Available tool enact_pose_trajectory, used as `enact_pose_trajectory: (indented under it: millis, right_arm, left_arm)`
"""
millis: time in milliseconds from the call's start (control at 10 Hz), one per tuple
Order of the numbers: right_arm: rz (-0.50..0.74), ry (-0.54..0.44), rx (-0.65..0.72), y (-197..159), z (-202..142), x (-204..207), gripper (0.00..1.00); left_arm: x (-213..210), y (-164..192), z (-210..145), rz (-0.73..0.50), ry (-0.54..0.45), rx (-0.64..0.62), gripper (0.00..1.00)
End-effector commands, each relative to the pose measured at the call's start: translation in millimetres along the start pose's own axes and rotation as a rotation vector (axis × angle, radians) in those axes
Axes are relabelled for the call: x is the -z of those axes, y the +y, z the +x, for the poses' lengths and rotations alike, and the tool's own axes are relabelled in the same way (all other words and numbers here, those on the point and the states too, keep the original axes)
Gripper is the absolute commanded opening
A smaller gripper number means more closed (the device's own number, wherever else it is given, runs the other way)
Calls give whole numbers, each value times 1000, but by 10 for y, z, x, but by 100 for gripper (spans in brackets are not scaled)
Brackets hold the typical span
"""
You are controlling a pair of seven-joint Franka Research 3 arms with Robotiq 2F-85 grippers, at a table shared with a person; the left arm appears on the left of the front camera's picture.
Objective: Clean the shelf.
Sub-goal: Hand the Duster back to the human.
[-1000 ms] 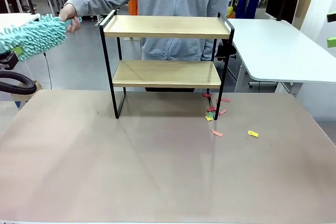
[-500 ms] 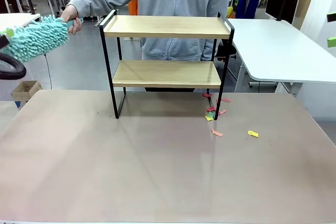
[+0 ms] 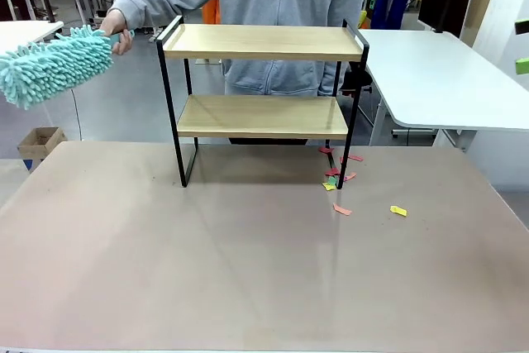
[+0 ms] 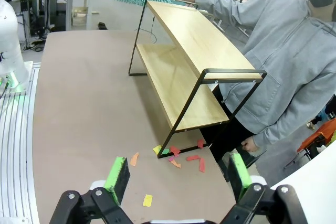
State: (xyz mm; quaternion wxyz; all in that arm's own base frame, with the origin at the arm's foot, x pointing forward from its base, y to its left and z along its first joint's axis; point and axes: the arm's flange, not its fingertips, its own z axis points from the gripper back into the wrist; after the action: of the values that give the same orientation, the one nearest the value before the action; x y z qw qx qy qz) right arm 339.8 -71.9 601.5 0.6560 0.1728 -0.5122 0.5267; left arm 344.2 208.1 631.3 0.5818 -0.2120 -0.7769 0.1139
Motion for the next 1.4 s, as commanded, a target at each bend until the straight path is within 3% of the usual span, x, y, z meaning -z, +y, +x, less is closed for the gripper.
enact_pose_trajectory:
  millis: [0, 200, 1300]
  right_arm:
    - [-4, -16, -5, -18, 7, -7, 100]
    - [-4, -16, -5, -18, 7, -7, 100]
    - [-4, -16, -5, -18, 7, -7, 100]
  left_arm:
    - [30, 305, 233, 33, -20, -81, 100]
    - [6, 470, 314, 62, -40, -76, 100]
    - [-62, 355, 315, 61, -44, -75, 100]
